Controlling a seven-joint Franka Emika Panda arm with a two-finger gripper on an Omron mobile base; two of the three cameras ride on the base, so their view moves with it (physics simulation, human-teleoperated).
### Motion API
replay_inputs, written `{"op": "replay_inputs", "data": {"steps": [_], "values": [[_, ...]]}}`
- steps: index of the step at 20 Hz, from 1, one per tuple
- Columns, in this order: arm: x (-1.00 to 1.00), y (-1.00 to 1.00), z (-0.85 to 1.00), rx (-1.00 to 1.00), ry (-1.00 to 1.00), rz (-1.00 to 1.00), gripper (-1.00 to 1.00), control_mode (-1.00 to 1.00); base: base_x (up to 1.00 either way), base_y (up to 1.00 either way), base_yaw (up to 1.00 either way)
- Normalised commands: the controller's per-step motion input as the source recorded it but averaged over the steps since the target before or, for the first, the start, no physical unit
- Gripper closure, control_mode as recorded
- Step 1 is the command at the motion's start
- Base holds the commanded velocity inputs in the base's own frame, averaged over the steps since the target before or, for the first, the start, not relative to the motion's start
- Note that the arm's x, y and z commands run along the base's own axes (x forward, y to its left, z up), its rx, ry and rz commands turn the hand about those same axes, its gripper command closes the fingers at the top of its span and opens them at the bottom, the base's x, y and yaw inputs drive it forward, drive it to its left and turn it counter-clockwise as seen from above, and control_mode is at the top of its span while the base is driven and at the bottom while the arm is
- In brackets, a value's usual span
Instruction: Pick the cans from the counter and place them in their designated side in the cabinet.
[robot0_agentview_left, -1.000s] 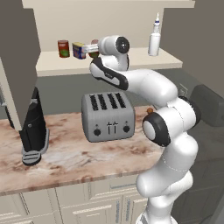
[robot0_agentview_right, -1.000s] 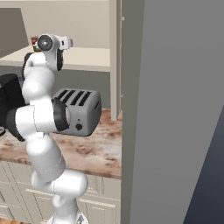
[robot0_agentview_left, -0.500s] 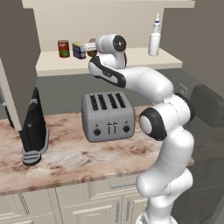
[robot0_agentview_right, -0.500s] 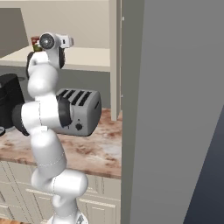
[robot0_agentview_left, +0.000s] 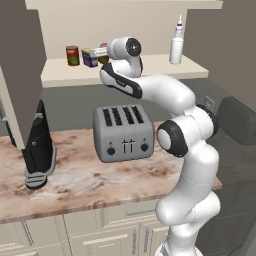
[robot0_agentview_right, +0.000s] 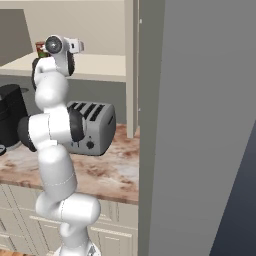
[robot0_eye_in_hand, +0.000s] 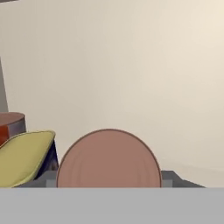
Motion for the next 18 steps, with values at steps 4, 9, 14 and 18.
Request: {"op": "replay_inputs", "data": {"steps": [4,9,14,18], "values": [[0.18,0.04,-0.09,0.0,0.0,0.0,1.0,-1.0,0.0,0.0,0.0],[0.16,0.02,-0.1,0.0,0.0,0.0,1.0,-1.0,0.0,0.0,0.0],[0.07,0.0,-0.08,0.0,0.0,0.0,-1.0,-1.0,0.0,0.0,0.0],[0.01,0.0,-0.04,0.0,0.0,0.0,-1.0,-1.0,0.0,0.0,0.0]]}}
